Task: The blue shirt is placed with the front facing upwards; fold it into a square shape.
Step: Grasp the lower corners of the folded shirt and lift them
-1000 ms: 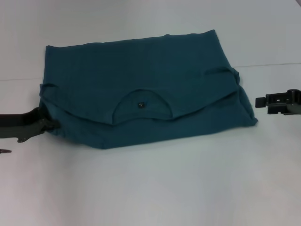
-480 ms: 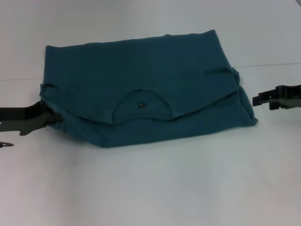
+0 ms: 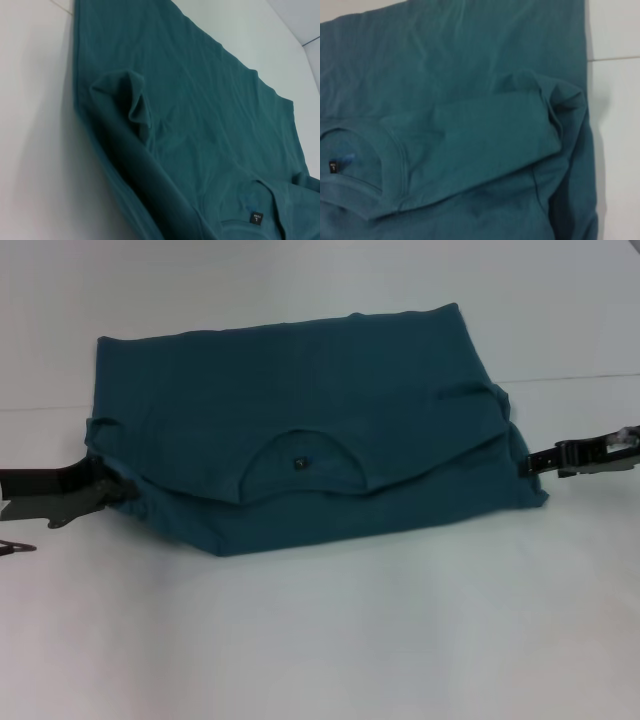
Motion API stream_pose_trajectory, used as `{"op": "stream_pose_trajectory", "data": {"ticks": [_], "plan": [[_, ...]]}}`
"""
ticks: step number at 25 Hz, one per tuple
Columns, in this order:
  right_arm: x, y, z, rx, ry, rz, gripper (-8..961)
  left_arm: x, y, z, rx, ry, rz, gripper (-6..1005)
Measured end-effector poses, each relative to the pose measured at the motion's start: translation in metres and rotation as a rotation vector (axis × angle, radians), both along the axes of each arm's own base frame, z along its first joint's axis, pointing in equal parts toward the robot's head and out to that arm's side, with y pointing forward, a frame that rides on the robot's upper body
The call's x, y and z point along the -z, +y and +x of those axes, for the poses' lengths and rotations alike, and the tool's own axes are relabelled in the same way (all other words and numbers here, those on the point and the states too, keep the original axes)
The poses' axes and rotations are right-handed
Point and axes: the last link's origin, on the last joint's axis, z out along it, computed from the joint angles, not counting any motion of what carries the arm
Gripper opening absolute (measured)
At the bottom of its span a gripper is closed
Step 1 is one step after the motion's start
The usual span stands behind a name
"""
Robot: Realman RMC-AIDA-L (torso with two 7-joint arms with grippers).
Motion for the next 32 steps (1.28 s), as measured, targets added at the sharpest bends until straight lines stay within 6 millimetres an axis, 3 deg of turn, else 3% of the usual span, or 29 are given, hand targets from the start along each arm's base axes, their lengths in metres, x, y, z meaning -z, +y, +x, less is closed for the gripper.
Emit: {"op": "stream_pose_trajectory", "data": {"ticks": [16, 32], "plan": [[0.038, 0.004, -0.003, -0.013, -0.063, -0.006, 681, 0.004, -0.004, -0.004, -0.012, -0.003, 0.001, 2], [0.05, 0.006, -0.009, -0.023, -0.073, -0.014, 633, 0.006, -0.004, -0.003, -0.007, -0.017, 0.009, 2]]}}
